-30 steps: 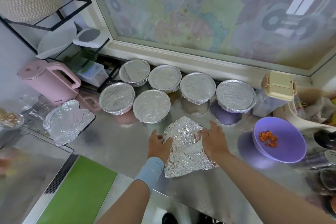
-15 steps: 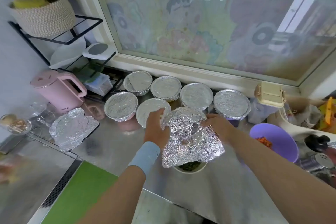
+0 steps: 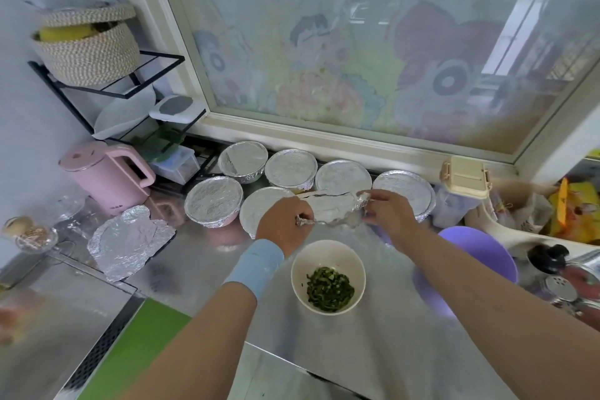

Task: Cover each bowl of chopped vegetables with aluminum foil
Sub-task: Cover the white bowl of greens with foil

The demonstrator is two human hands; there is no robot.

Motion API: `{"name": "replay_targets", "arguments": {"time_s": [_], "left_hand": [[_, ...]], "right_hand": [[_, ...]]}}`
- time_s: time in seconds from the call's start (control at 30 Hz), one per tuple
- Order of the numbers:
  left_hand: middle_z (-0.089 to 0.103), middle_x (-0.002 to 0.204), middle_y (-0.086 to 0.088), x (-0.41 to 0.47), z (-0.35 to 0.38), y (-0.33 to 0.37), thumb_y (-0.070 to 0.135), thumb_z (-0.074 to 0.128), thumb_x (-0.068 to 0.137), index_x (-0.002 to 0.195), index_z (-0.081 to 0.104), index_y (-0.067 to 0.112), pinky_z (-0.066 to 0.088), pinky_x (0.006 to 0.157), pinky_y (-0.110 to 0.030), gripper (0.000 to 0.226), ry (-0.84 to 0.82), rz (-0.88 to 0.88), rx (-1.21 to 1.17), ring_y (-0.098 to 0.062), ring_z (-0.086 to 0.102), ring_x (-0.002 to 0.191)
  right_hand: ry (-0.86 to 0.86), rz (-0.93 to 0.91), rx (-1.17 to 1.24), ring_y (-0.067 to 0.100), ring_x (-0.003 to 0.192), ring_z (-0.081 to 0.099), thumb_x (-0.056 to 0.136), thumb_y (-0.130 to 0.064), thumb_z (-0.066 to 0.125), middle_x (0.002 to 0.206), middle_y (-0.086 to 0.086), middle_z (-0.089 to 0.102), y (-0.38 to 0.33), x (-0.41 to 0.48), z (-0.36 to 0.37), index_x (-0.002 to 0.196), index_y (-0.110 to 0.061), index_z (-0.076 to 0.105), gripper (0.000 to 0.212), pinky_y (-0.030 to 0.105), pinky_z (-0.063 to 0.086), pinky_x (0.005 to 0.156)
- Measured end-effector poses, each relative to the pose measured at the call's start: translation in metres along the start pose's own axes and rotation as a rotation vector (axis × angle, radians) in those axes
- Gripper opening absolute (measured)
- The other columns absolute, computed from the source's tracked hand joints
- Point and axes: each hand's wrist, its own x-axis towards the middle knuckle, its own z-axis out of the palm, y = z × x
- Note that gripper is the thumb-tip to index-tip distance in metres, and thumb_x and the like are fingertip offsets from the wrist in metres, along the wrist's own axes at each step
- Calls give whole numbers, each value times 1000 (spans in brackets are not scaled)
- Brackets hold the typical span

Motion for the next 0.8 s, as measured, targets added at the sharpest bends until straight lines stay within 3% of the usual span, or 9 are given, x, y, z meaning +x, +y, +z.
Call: {"name": "replay_targets", "arguments": {"time_s": [0.1,0.23,0.37,0.47,0.5,0.57,0.63,0.7,0.8], "left_hand": [[60,84,13,-11,13,-4,17,75,81,71,58,35,49,82,-34,26,-63,84,104,-10,51,89],[60,100,11,-15,20,-15,8,74,75,82,67,34,44,94,-33,28,-174,105,153,-12,47,100],[41,120,12,-22,17,-29,-19,45,69,97,62,37,31,100,-20,65,-206,-149,5,-11,31,117],[43,128,4,-24,17,-38,-21,39,76,98,60,39,36,81,-2,67,-26,-368,-313,-12,41,116],[45,131,1,-24,18,-38,-16,42,82,101,60,37,42,74,-5,59,21,-433,-448,-14,48,108],[49,132,-3,-24,21,-37,1,57,90,110,56,35,55,79,-26,39,47,-540,-657,-17,56,99],[47,130,-2,-28,25,-39,10,72,86,127,47,35,55,89,-41,54,3,-594,-714,-23,56,108],[44,131,-5,-32,30,-42,7,76,82,136,40,35,52,94,-40,71,-17,-620,-677,-25,51,117],[45,136,-6,-38,36,-46,9,79,79,138,40,31,47,101,-36,75,-41,-614,-590,-20,47,117]], "right_hand": [[-36,253,364,29,93,59,92,-7,57,108,14,62,9,-4,3,101,-7,69,15,45,57,84],[-101,165,55,23,79,58,81,10,68,97,14,65,26,-11,2,94,-10,64,25,34,50,69],[-139,140,-52,18,59,48,79,10,69,74,7,59,33,-16,-4,100,-9,66,29,27,39,53],[-161,124,-136,15,51,44,76,9,73,63,2,55,40,-14,-8,94,-11,68,28,23,36,47],[-172,127,-171,13,46,41,75,9,74,60,2,52,41,-15,-9,92,-12,68,27,21,34,43],[-197,137,-223,10,37,35,75,11,72,57,3,49,45,-17,-10,87,-13,67,27,18,29,37],[-206,150,-258,8,35,34,75,13,71,56,2,49,47,-20,-10,85,-13,65,28,17,27,35],[-202,167,-291,8,38,39,77,14,67,58,1,50,51,-20,-8,85,-13,62,29,16,28,33],[-164,204,-344,13,49,43,82,13,60,67,4,53,62,-19,-6,88,-14,59,27,17,31,36]]}}
